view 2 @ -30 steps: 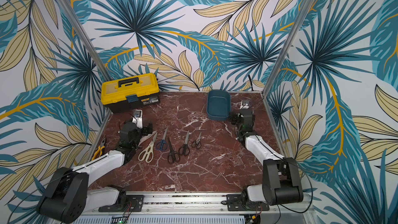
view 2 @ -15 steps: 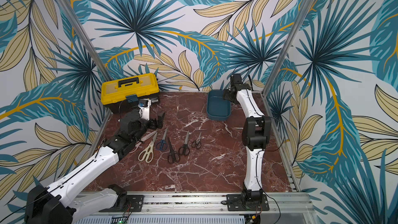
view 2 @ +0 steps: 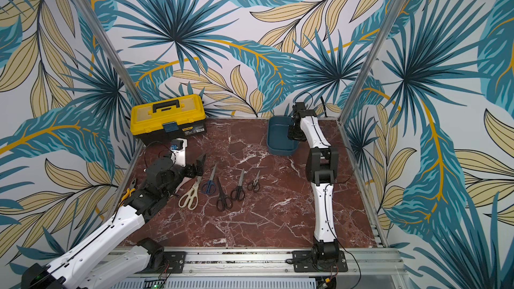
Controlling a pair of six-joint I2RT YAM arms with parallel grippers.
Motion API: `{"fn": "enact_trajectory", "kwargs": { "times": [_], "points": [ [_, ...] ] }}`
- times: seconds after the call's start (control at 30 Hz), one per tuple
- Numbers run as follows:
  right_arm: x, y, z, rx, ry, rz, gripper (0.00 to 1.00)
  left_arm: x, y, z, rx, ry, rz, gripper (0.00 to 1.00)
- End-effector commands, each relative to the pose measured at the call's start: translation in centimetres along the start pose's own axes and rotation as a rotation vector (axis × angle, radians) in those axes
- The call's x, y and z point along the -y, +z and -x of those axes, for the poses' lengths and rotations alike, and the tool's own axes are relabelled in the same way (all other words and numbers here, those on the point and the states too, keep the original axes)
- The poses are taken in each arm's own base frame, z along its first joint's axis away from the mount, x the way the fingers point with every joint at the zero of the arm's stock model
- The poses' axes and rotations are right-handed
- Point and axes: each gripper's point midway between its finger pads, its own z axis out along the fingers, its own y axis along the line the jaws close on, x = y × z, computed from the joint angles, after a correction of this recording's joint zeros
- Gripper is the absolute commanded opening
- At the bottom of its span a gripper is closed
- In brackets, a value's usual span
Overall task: Put the scissors into the storage box
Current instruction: Pick up the storage box at the center of the board, then place the storage box at the center of the board.
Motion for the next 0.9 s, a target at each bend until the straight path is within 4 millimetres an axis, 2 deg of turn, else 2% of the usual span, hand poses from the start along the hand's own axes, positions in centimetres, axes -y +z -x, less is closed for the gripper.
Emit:
{"fn": "enact_trajectory", "kwargs": {
  "times": [0.0,0.13,0.23,0.33,0.43,0.6,0.73,0.87],
  "points": [
    [0.2,0.1,-0.9,-0.037,-0.03,-0.005,0.3,-0.5,-0.3,0.6,0.029,0.003,0.024,1.0],
    [0.1,-0.7,-1.6,-0.046,-0.076,0.012,0.13,-0.8,-0.4,0.8,0.034,0.003,0.037,1.0],
    [0.0,-1.7,-2.5,-0.047,-0.113,0.029,0.06,-1.0,-0.6,0.8,0.032,0.009,0.051,1.0],
    [0.3,-2.8,-3.8,-0.043,-0.144,0.038,0.0,-1.2,-0.7,0.7,0.032,0.016,0.06,1.0],
    [0.3,-4.6,-5.8,-0.034,-0.187,0.069,0.0,-1.4,-0.8,0.8,0.034,0.018,0.067,1.0],
    [0.7,-7.2,-11.4,-0.046,-0.142,0.128,0.0,-1.5,-0.8,0.2,0.027,0.013,0.069,1.0],
    [0.8,-7.7,-16.1,-0.088,-0.087,0.124,0.0,-1.5,-0.7,-0.8,0.008,0.007,0.063,1.0],
    [2.6,-7.6,-20.2,-0.122,-0.066,0.05,0.0,-1.7,-0.6,-2.2,-0.029,0.017,0.068,1.0]
  ]
}}
